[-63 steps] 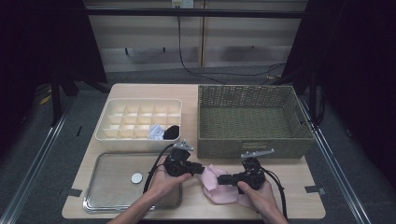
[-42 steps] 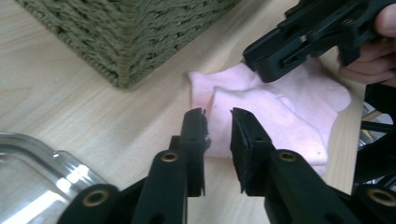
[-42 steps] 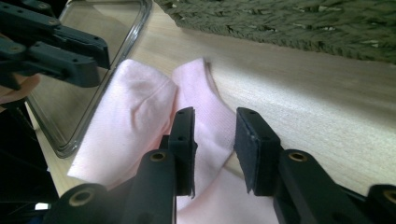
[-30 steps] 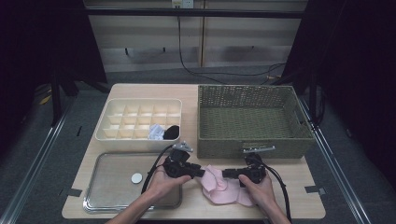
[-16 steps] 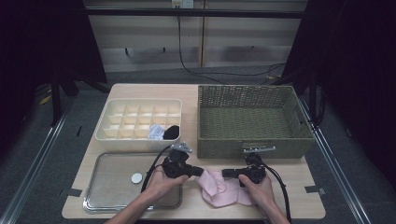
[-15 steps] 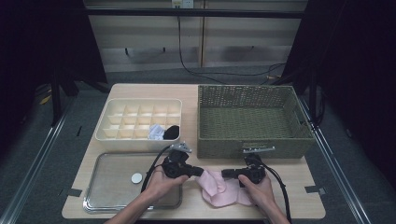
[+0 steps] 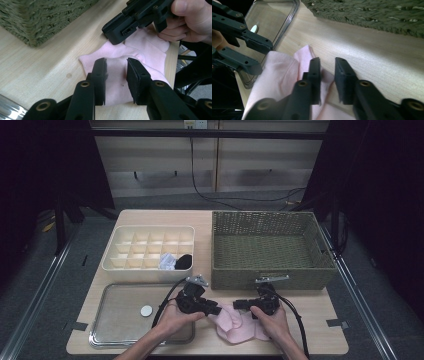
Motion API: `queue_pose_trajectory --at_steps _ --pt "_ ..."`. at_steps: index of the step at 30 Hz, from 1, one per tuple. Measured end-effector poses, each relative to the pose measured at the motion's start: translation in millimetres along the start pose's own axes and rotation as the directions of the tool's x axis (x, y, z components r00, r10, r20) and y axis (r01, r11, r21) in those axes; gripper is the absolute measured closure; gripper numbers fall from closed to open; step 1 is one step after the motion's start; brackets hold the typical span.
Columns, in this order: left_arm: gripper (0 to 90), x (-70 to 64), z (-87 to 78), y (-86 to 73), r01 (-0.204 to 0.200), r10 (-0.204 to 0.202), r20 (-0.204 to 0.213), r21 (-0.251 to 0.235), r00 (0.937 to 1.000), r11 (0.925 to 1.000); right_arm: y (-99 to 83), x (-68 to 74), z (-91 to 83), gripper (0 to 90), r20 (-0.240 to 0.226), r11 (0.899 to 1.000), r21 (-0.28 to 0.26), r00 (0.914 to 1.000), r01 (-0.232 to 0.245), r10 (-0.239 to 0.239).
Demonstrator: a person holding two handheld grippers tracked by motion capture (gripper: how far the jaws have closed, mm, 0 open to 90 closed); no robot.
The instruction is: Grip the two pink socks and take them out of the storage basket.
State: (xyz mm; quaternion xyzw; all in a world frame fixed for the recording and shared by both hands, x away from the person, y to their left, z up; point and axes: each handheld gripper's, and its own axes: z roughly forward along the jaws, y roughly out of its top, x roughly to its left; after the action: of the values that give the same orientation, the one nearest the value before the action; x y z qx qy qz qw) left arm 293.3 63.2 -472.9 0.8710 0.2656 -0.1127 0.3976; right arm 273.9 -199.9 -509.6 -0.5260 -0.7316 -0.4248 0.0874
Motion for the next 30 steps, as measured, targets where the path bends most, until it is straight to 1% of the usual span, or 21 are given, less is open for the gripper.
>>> queue_pose_trajectory --at_steps 2,4,5,6,7,8,9,10,12,14,16,18,19,20,21,23,24,25,27,29,30 --pt "71.5 -1.4 0.6 0.1 -0.011 0.011 -0.007 0.012 0.9999 0.9999 -0.7 -0.1 0.4 84.9 -0.008 1.0 0.007 1.0 -0.003 0.003" --pt "78.3 -2.3 0.3 -0.2 -0.017 0.017 -0.003 0.012 0.9998 0.9998 -1.0 -0.1 0.0 86.9 -0.019 1.0 0.008 0.9998 -0.008 0.008" --pt "81.0 -2.0 0.2 -0.5 -0.019 0.019 0.01 0.004 0.9998 0.9998 -0.9 -0.2 -0.9 87.5 -0.024 1.0 0.005 0.9997 -0.007 0.007" --pt "88.0 -1.9 -1.3 -0.4 -0.028 0.028 0.005 0.011 0.9996 0.9996 -0.1 0.0 -4.5 88.6 -0.039 1.0 -0.005 0.999 -0.02 0.019" --pt "88.0 -1.9 -1.1 -0.8 -0.022 0.022 0.018 -0.006 0.9996 0.9998 -0.1 0.0 -4.5 88.6 -0.039 1.0 -0.005 0.999 -0.02 0.019" --pt "88.9 -2.3 -2.8 -0.4 -0.026 0.026 0.005 0.007 0.9997 0.9996 0.5 0.6 -7.4 88.8 -0.04 1.0 -0.016 0.9989 -0.023 0.022" --pt "89.5 -2.3 -3.8 -0.5 -0.02 0.02 0.011 -0.007 0.9997 0.9998 1.0 1.1 -10.6 88.9 -0.046 0.999 -0.026 0.9986 -0.027 0.026" --pt "89.6 -1.8 -5.2 -0.1 -0.013 0.014 0.033 -0.012 0.9994 0.9998 1.3 1.8 -14.4 89.0 -0.05 0.999 -0.033 0.9983 -0.033 0.031" --pt "89.8 -3.3 -8.9 1.2 -0.013 0.014 0.045 -0.029 0.9989 0.9995 1.3 3.4 -23.3 89.1 -0.042 0.998 -0.048 0.9985 -0.039 0.037" --pt "89.8 -6.0 -13.1 3.8 -0.011 0.014 0.059 -0.041 0.9981 0.9991 0.7 5.2 -35.3 89.1 -0.044 0.996 -0.072 0.9982 -0.043 0.04" --pt "89.8 -8.4 -16.4 7.5 -0.005 0.01 0.074 -0.06 0.9972 0.9982 -0.7 6.4 -48.2 89.2 -0.029 0.996 -0.081 0.9986 -0.046 0.044" --pt "89.8 -10.7 -18.6 11.3 -0.012 0.019 0.091 -0.076 0.9957 0.997 -4.3 5.6 -61.4 89.2 -0.017 0.993 -0.102 0.9985 -0.054 0.052" --pt "89.8 -11.6 -19.4 12.5 -0.006 0.014 0.099 -0.082 0.995 0.9966 -7.0 4.7 -68.0 89.1 -0.006 0.992 -0.109 0.9984 -0.057 0.056" --pt "89.8 -12.7 -19.2 12.9 0.003 0.007 0.116 -0.087 0.9932 0.9962 -13.6 2.0 -80.2 89.2 0.002 0.989 -0.124 0.9969 -0.078 0.079" --pt "89.8 -14.0 -18.3 12.8 0.002 0.009 0.127 -0.084 0.9919 0.9964 -13.6 2.0 -80.2 89.2 0.002 0.989 -0.124 0.9969 -0.078 0.079" --pt "89.8 -18.4 -14.3 11.1 0.0 0.011 0.143 -0.072 0.9897 0.9974 -21.1 -1.5 -91.1 89.2 0.01 0.987 -0.134 0.9956 -0.091 0.093" --pt "89.8 -20.8 -12.2 10.2 -0.009 0.018 0.144 -0.06 0.9894 0.9982 -25.0 -3.2 -95.7 89.2 0.012 0.986 -0.138 0.9948 -0.098 0.101" --pt "89.8 -23.5 -9.5 9.2 -0.011 0.02 0.154 -0.054 0.9879 0.9985 -29.0 -4.6 -99.5 89.2 0.018 0.984 -0.145 0.9943 -0.102 0.105" --pt "89.8 -27.4 -5.0 6.9 -0.012 0.019 0.163 -0.038 0.9865 0.9992 -36.0 -7.1 -102.8 89.2 0.019 0.984 -0.138 0.9932 -0.111 0.115" --pt "89.8 -28.8 -2.6 4.1 -0.021 0.024 0.157 -0.019 0.9874 0.9996 -41.5 -9.5 -102.0 89.1 0.023 0.984 -0.133 0.9924 -0.117 0.121" --pt "89.7 -29.8 -1.2 2.1 -0.034 0.035 0.137 -0.005 0.99 0.9994 -43.5 -10.4 -101.6 89.1 0.028 0.985 -0.129 0.9922 -0.117 0.121"
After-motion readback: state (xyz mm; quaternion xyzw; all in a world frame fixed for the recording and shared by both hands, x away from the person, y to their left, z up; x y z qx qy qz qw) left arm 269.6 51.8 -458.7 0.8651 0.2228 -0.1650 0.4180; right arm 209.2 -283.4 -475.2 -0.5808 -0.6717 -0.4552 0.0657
